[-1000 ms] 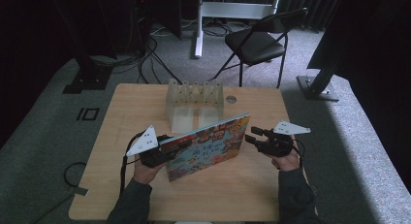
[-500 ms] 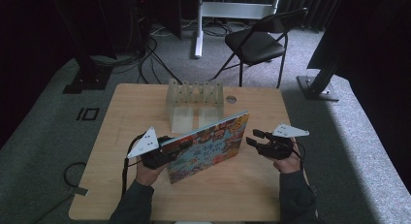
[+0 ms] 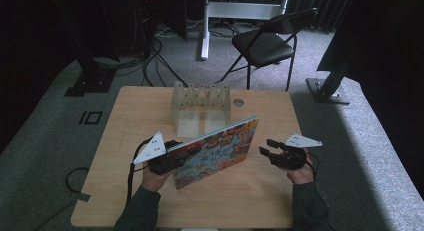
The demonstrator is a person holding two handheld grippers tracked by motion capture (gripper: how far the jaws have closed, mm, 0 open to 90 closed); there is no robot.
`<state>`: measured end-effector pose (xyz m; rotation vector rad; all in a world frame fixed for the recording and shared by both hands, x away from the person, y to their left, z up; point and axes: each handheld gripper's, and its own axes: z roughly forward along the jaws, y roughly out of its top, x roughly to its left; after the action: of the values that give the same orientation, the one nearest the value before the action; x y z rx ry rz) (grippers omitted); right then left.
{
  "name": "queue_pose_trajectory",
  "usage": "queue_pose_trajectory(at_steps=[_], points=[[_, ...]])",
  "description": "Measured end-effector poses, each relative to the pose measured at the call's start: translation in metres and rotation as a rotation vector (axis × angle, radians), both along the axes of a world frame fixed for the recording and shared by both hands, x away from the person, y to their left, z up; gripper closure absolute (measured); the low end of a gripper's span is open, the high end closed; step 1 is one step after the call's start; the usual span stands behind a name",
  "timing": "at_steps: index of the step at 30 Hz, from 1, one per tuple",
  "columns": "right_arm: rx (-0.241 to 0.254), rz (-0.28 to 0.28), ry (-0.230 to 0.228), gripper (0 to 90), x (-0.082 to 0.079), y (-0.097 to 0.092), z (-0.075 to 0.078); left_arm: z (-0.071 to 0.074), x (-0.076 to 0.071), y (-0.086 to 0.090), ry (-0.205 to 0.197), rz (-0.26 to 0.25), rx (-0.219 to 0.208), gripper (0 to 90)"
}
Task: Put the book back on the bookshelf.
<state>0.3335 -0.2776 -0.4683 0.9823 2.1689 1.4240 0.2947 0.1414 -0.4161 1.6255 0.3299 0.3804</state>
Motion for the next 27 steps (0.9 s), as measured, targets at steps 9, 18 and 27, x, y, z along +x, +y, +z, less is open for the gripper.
queue_pose_trajectory(at_steps=[9, 18, 27], points=[[-0.036, -0.026, 0.033, 50.8, -0.005, -0.006, -0.015, -0.001, -0.001, -0.005, -0.011, 0.012, 0.020, 76.2], [-0.045, -0.054, 0.058, 50.2, -0.008, -0.013, -0.025, -0.001, -0.002, -0.006, -0.001, 0.020, 0.021, 79.6], [-0.045, -0.067, 0.077, 50.1, -0.010, -0.016, -0.034, 0.000, -0.002, -0.005, 0.008, 0.031, 0.019, 80.1]])
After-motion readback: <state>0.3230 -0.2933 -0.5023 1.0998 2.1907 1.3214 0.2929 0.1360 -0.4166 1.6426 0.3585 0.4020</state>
